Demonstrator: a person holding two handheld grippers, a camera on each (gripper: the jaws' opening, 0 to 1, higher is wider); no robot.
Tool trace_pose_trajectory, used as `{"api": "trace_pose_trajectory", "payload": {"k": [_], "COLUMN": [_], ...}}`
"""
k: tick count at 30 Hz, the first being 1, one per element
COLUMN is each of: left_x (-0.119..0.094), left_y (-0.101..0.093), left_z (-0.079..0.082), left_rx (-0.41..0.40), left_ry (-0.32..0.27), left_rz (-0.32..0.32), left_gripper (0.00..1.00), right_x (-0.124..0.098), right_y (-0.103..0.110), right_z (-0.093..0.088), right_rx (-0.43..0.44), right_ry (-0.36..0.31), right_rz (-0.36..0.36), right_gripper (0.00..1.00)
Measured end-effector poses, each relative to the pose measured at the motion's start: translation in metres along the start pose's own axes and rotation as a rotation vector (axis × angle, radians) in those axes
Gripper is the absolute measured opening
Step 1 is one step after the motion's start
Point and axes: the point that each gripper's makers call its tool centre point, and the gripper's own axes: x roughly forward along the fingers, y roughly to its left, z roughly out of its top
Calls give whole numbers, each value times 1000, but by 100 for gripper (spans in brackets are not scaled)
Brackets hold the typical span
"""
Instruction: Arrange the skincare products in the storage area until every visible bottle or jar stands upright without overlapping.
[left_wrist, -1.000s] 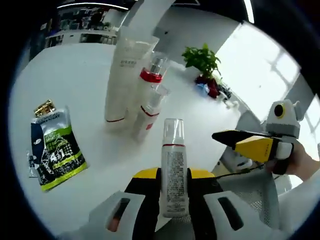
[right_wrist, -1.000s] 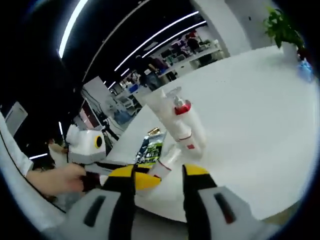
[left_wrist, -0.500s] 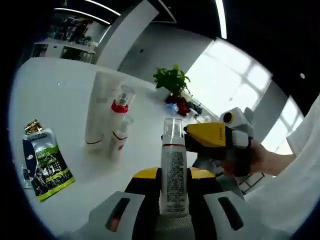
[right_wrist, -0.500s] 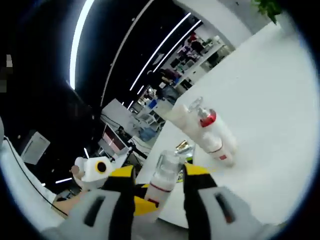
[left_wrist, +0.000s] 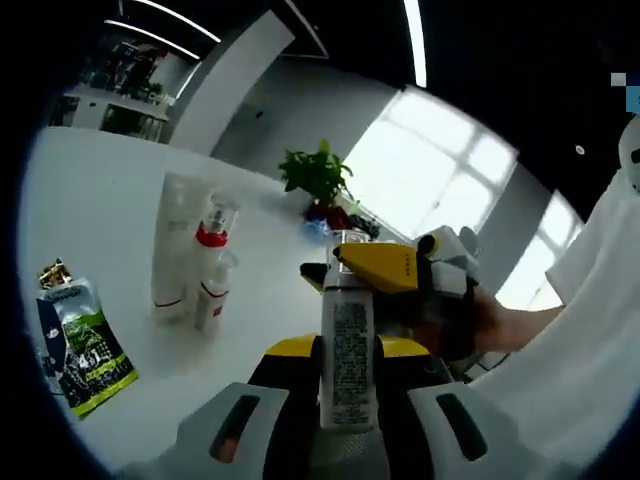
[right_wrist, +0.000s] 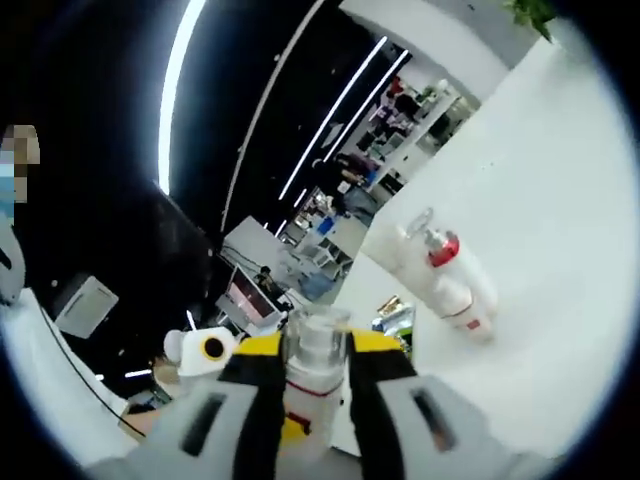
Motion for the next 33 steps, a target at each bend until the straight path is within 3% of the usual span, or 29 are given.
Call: {"api": "trace_pose_trajectory", "payload": {"k": [3, 5, 7, 10, 21, 33], "left_x": [3, 3, 2, 0, 7, 19], "left_y": [8, 8, 11, 19, 40, 76], "left_z": [-3, -1, 1, -5, -26, -39], "left_rx": [46, 42, 83, 184, 368, 485], "left_ry": [60, 59, 74, 152, 294, 344], "left_rz": [57, 63, 80, 129, 154, 162], "left_gripper": [19, 22, 21, 20, 18, 17], "right_x": [2, 5, 7, 13, 24, 36], "right_y": [4, 7, 5, 7, 0, -29], "right_z": [-4, -5, -9, -13, -29, -44], "right_rx": [-129, -222, -320, -427, -601, -721], "right_ry": [40, 62, 108, 138, 177, 210], "right_rz": [-24, -41, -67, -82, -106, -213], "right_gripper": [22, 22, 22, 22, 22, 21]}}
